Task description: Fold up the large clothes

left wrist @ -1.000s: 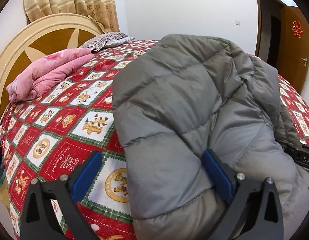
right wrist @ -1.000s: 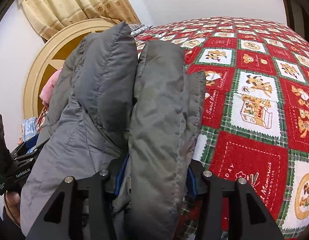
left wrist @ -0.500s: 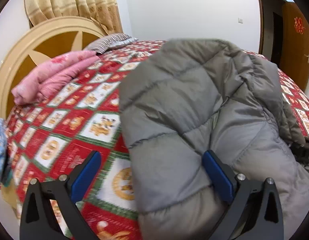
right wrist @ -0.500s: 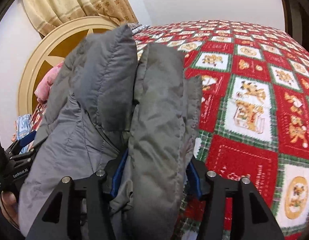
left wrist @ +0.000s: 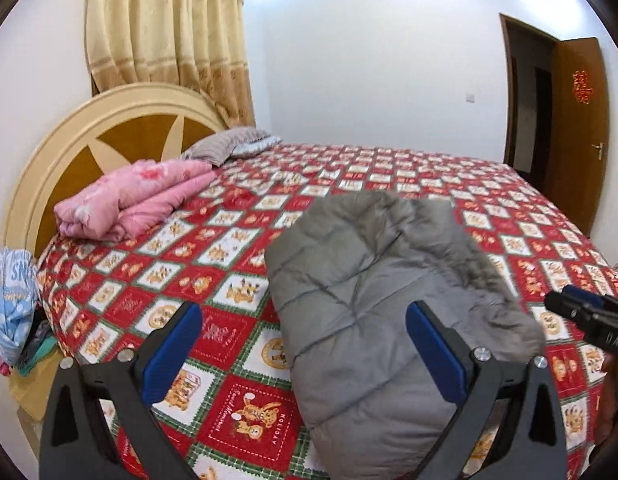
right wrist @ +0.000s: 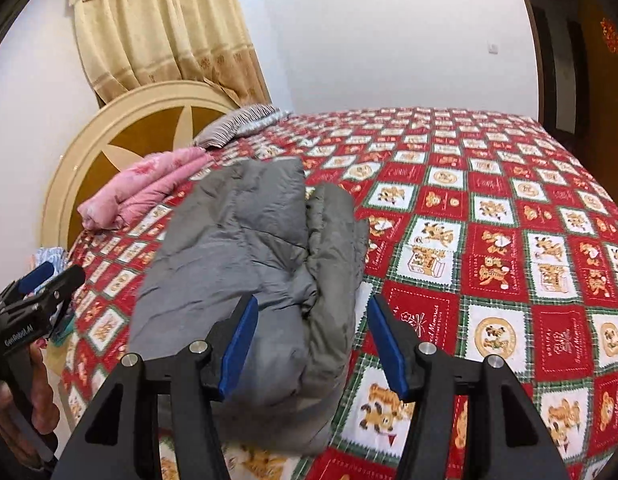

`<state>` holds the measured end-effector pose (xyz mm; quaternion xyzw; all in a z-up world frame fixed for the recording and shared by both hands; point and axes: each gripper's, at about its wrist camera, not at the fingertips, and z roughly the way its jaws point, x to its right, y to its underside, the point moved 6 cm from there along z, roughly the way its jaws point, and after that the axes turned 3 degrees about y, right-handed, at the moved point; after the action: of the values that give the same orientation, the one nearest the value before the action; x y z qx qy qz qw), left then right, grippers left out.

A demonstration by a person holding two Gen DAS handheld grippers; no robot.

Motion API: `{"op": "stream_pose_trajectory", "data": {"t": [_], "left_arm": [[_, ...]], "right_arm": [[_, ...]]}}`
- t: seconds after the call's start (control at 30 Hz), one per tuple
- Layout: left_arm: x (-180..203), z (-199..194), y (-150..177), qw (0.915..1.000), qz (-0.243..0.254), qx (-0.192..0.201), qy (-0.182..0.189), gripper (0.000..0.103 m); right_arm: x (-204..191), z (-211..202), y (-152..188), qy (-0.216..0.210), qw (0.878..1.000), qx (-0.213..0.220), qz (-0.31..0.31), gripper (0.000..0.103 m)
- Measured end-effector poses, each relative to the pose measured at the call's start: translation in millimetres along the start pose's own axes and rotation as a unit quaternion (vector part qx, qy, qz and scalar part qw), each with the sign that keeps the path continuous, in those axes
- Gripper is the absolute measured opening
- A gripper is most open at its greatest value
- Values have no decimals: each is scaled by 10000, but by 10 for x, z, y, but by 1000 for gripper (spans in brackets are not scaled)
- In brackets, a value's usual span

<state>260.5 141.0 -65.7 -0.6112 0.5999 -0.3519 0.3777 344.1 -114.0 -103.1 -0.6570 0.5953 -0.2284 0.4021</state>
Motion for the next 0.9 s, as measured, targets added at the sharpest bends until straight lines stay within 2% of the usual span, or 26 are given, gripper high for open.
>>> {"op": "stream_pose_trajectory", "data": {"t": [0.37, 0.9], "left_arm": [[73, -261, -101, 9993, 63, 329, 134, 103], [82, -312, -106, 9991, 68, 383, 159, 103]], "right_arm": [[-155, -412, -113, -33, 9993, 348, -165, 58], [-223, -464, -84, -76, 9989, 388, -232, 58]]}}
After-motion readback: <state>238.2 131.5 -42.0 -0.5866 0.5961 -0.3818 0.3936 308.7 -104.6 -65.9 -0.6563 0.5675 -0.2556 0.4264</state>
